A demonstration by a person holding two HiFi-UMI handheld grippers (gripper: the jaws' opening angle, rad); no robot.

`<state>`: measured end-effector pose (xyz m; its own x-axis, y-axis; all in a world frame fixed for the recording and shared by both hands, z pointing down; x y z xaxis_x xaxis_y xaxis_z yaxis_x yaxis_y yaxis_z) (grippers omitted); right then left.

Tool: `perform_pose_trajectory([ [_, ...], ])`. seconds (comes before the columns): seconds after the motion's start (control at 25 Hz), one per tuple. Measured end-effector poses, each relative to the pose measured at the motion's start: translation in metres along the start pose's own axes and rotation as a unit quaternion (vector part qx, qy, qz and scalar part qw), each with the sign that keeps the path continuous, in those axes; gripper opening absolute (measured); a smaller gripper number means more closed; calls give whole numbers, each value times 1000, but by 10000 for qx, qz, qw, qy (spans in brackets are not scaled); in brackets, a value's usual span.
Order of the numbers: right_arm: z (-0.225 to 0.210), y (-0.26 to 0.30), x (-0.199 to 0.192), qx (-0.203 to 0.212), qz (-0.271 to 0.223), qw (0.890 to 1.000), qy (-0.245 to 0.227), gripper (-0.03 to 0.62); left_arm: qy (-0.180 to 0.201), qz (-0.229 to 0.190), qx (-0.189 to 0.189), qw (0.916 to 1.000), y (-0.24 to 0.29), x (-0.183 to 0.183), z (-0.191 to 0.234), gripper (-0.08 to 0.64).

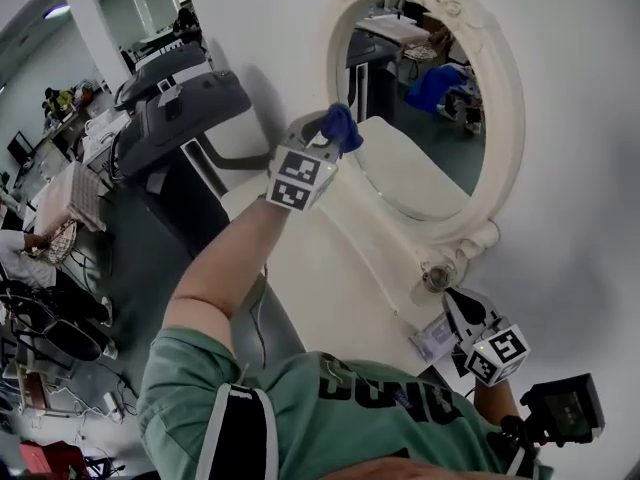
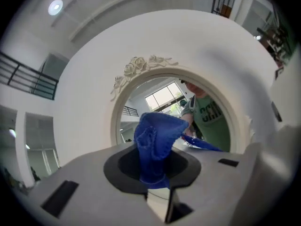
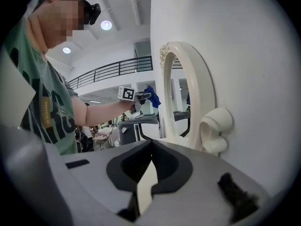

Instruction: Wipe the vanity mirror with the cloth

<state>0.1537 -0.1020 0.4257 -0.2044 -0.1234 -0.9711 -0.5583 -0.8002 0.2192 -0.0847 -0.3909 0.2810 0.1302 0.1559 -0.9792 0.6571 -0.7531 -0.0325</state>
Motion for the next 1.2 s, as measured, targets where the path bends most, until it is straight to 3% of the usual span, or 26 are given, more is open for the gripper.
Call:
perform_pose_trajectory([
  [0.12, -11, 0, 2, -86, 6, 10000, 20, 12, 1005, 143, 493, 9936, 42, 23, 31, 84],
  [0.28, -9, -5, -3, -145, 29, 9999, 42, 12, 2257, 548, 1087, 9666, 80, 41, 65, 86],
  [0.52, -10, -12, -8, -149, -5, 9995, 264, 12, 3688, 1098, 1645, 9082, 116, 42, 82, 86],
  [0.64, -6, -15, -12, -145, 45, 9995, 279, 12, 4318, 1111, 1730, 8782, 122, 48, 70, 89],
  [0.8, -6, -21, -22, -136, 89, 9992, 366, 12, 5165, 915, 1887, 8302, 114, 52, 53, 91],
  [0.84, -7, -22, -23, -141, 94, 9991, 392, 12, 5255, 909, 1940, 8234, 116, 51, 52, 91],
  [1.04, -3, -25, -26, -96, 177, 9984, 531, 12, 5355, 938, 2094, 8128, 116, 45, 50, 87],
  [1.2, -2, -19, -31, -8, 282, 9978, 601, 12, 5080, 1372, 1959, 8275, 123, 5, 55, 89],
])
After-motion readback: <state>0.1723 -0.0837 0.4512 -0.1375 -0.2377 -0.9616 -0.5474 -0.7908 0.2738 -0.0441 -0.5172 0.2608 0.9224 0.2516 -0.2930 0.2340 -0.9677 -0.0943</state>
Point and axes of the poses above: the fingertips, and each gripper's own axes: y forward along the fingers, z to its left, x out of its top, the point moved 6 cm from there along -y, backward along the fingers, and after that the axes turned 13 degrees about -y, right-handed, at the moved point
